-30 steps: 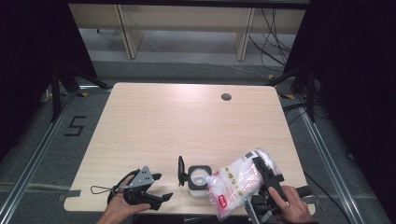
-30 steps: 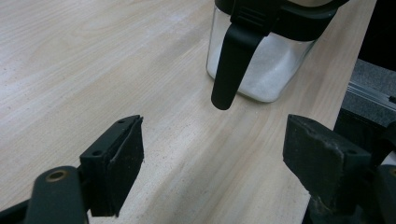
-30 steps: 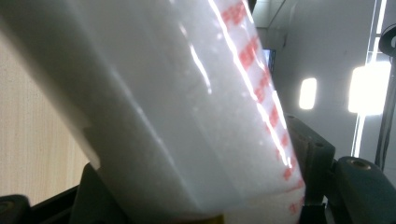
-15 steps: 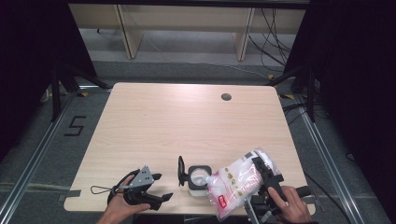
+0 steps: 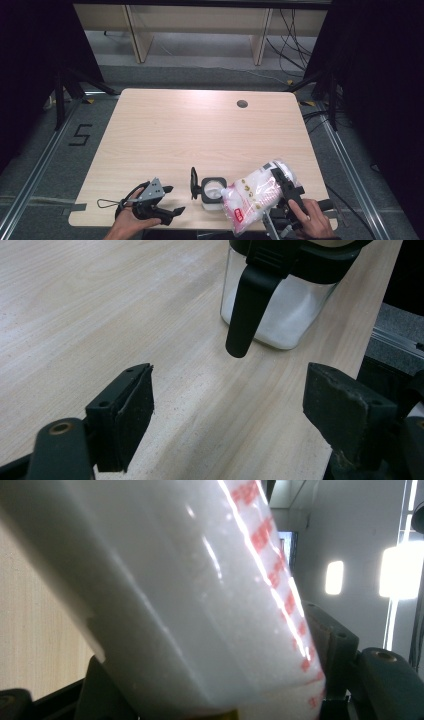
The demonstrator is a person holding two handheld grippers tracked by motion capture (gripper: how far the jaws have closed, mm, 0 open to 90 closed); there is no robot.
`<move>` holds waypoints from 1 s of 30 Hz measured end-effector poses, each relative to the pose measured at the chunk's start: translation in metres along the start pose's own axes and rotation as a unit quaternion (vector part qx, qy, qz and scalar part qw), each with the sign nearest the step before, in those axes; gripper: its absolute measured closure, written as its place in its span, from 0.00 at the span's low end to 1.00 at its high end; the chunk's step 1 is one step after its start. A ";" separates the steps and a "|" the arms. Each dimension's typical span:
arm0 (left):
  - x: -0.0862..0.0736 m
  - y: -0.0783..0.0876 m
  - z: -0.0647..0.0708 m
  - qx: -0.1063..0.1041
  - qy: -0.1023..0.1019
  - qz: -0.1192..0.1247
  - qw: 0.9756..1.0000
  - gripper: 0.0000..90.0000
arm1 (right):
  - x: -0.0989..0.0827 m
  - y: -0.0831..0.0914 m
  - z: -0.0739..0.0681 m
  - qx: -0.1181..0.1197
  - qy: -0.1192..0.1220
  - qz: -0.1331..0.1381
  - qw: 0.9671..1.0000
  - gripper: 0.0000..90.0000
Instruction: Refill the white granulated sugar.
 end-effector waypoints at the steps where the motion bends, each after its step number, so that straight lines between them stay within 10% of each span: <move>1: 0.001 -0.001 0.001 0.000 0.005 0.004 1.000 0.22 | -0.002 0.001 -0.006 -0.004 -0.037 -0.008 0.999 0.43; 2: 0.001 -0.001 0.001 0.001 0.005 0.006 1.000 0.22 | 0.001 -0.001 0.002 0.002 0.014 0.005 1.000 0.43; 7: 0.001 -0.001 0.001 0.001 0.006 0.006 1.000 0.22 | -0.001 0.002 -0.007 -0.001 -0.038 -0.012 0.999 0.43; 9: 0.000 0.000 -0.001 -0.001 -0.005 -0.002 1.000 0.22 | 0.001 0.001 -0.001 0.000 -0.006 -0.003 1.000 0.43; 11: 0.000 0.000 0.000 -0.001 0.002 0.000 1.000 0.22 | 0.000 0.001 -0.005 -0.006 -0.032 -0.005 0.999 0.43; 30: 0.000 0.000 -0.001 -0.005 -0.009 0.000 1.000 0.22 | 0.001 0.003 -0.001 -0.001 -0.009 -0.009 1.000 0.43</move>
Point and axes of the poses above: each handheld gripper's, and its own axes: y roughly backward along the jaws, x roughly out of its top, z roughly to its right, the point moved 9 cm from there along -y, roughly forward along the jaws, and after that the axes turned 13 degrees about z, right-handed, at the moved point
